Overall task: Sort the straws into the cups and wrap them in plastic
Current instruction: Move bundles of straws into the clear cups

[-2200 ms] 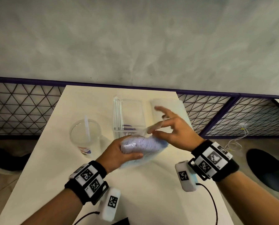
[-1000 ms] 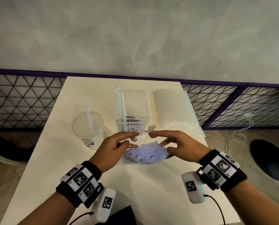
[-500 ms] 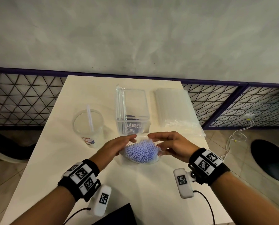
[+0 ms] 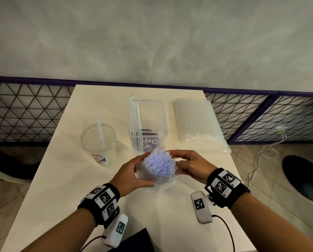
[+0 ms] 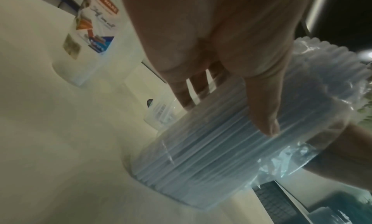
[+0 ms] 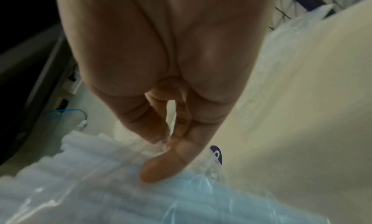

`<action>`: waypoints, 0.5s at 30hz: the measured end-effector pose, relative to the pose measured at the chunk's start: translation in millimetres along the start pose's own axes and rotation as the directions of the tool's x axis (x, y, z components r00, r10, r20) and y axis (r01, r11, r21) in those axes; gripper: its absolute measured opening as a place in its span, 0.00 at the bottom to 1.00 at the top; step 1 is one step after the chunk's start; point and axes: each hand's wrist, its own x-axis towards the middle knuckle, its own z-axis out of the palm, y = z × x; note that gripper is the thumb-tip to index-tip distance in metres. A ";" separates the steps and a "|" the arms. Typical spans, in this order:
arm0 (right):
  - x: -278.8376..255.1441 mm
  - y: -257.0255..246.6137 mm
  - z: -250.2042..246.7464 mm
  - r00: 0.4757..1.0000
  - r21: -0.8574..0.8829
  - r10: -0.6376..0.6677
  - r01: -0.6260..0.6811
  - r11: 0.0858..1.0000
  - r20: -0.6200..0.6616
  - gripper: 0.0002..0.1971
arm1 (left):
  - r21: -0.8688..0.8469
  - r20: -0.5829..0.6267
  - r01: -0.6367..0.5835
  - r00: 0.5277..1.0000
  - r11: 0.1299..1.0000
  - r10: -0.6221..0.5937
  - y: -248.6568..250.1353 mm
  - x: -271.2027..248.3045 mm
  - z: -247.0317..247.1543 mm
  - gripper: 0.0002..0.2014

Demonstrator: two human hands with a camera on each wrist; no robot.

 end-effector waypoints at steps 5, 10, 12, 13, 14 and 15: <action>-14.3 -10.6 -4.2 0.988 -0.220 -0.026 0.059 0.974 0.150 0.34 | 0.001 -0.034 -0.001 0.999 1.000 0.002 -5.6 5.9 3.2 0.38; -12.9 -3.8 -2.1 0.992 -0.471 -0.066 0.107 0.876 0.104 0.47 | 0.021 -0.054 0.019 0.998 1.000 -0.018 -11.4 12.6 4.7 0.41; -10.7 -0.2 -2.1 0.992 -0.493 -0.084 0.121 0.862 0.097 0.47 | 0.030 -0.055 0.016 0.998 0.999 -0.014 -13.9 13.6 4.6 0.42; -9.7 1.1 -2.6 0.991 -0.498 -0.088 0.125 0.858 0.098 0.47 | 0.036 -0.058 0.012 0.998 0.999 -0.010 -14.5 13.7 4.5 0.42; -9.2 1.4 -3.1 0.991 -0.503 -0.090 0.127 0.855 0.097 0.47 | 0.043 -0.061 0.010 0.998 0.999 -0.007 -14.1 13.5 4.4 0.42; -8.1 2.1 -4.1 0.991 -0.505 -0.091 0.128 0.854 0.096 0.46 | 0.050 -0.061 0.005 0.998 0.999 -0.002 -12.6 13.3 4.4 0.41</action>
